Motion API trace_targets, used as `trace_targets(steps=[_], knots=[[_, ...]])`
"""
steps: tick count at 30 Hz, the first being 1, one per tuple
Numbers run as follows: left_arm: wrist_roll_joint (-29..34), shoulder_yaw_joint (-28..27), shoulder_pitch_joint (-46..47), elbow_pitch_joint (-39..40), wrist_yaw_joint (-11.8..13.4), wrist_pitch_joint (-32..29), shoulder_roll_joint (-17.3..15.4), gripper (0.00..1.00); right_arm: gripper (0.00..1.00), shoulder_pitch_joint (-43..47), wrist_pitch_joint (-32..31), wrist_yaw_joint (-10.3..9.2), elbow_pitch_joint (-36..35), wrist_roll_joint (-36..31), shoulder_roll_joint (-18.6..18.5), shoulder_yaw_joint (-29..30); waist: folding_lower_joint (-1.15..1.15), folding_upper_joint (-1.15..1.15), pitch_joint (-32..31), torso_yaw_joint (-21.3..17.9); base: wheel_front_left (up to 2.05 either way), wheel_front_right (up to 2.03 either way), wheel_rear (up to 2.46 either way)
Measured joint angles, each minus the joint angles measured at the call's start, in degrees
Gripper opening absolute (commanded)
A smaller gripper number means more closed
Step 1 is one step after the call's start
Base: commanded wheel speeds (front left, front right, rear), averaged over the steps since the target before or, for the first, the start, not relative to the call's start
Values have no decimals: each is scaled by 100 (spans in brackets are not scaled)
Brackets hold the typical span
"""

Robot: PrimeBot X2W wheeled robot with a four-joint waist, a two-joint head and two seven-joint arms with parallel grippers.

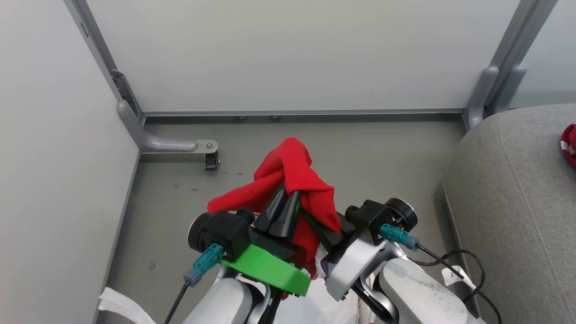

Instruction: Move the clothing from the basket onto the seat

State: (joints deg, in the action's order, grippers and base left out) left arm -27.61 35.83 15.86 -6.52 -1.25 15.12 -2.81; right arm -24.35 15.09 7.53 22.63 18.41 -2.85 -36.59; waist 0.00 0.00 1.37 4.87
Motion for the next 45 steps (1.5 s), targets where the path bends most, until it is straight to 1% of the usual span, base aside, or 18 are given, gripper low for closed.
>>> trace_targets(steps=[5, 6, 7, 8, 9, 16, 21, 28, 38, 41, 45], knots=[[-8, 20, 4, -3, 10, 1, 0, 0, 0, 1, 0, 0, 18, 96, 5, 270, 0, 0, 37, -23, 0, 0, 0], [-8, 14, 4, -8, 11, 0, 1, 25, 0, 2, 0, 0, 3, 119, 7, 378, 0, 0, 43, -48, 0, 0, 0], [-5, 7, 4, -2, 19, 0, 2, 42, 0, 4, 0, 0, -18, 120, 3, 479, 0, 0, 48, -78, 0, 0, 0], [-7, 16, 4, -9, 15, 0, 1, 96, 0, 5, 0, 0, -40, 111, 3, 580, 0, 0, 51, -105, 0, 0, 0], [-7, 33, 3, -25, 9, 0, 3, 100, 0, 7, 0, 0, -70, 91, 5, 705, 0, 0, 57, -140, 0, 0, 0], [-1, -24, 1, -115, -23, 1, 3, 100, 0, 58, -1, 0, -175, -121, -3, 1440, 0, 0, 97, -489, 0, 0, 0], [57, -136, -13, -171, -26, 1, 4, 100, 0, 207, 0, 0, -278, -229, 0, 1714, 0, 0, 133, -857, 0, 0, 0], [276, -353, -23, -308, -77, 1, 5, 100, 0, 446, 0, 0, -425, -286, 0, 1929, 0, 0, 200, -1555, 0, 0, 0], [432, -532, -39, -431, -204, 1, 7, 100, 0, 792, -1, 0, -641, -289, -3, 2241, 0, 0, 323, -2695, 0, 0, 0], [450, -489, -42, -455, -261, 1, 5, 100, 0, 937, -1, 0, -732, -390, 0, 2526, 0, 0, 363, -3034, 0, 0, 0], [448, -377, -4, -472, -347, 1, 10, 100, 0, 1138, -1, 0, -891, -478, -12, 2955, 0, 1, 434, -3338, 0, 0, 0]])
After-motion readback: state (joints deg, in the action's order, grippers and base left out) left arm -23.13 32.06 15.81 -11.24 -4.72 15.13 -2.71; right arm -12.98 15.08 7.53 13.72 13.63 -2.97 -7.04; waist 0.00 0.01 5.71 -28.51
